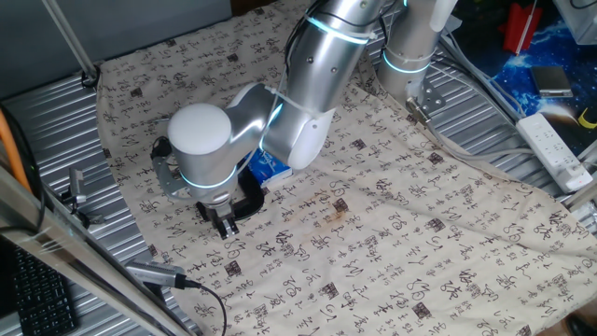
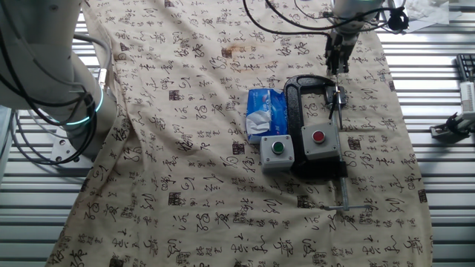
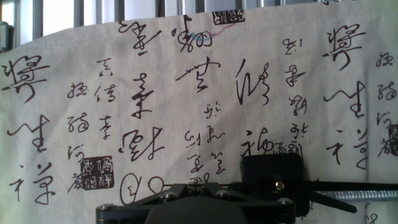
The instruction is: Turn the hands of a clock
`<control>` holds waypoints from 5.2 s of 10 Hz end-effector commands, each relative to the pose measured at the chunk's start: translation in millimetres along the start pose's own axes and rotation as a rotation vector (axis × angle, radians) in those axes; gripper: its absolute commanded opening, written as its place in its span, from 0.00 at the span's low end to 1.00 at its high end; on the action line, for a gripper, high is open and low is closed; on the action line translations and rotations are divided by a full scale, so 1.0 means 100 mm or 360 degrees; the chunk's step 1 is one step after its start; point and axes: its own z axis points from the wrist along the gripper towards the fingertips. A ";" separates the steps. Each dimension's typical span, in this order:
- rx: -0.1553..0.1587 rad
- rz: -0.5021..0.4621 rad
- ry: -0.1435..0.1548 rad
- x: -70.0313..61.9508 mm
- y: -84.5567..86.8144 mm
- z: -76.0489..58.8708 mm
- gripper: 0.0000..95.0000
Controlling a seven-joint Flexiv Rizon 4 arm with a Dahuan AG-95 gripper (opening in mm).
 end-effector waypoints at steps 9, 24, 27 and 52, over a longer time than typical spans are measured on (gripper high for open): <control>0.0022 0.0036 0.0017 -0.01 0.00 0.01 0.00; -0.0003 -0.0015 0.0017 -0.01 0.00 0.00 0.00; -0.0006 -0.0009 0.0017 -0.02 0.02 -0.01 0.00; -0.0021 -0.0056 0.0018 -0.42 -0.06 0.00 0.00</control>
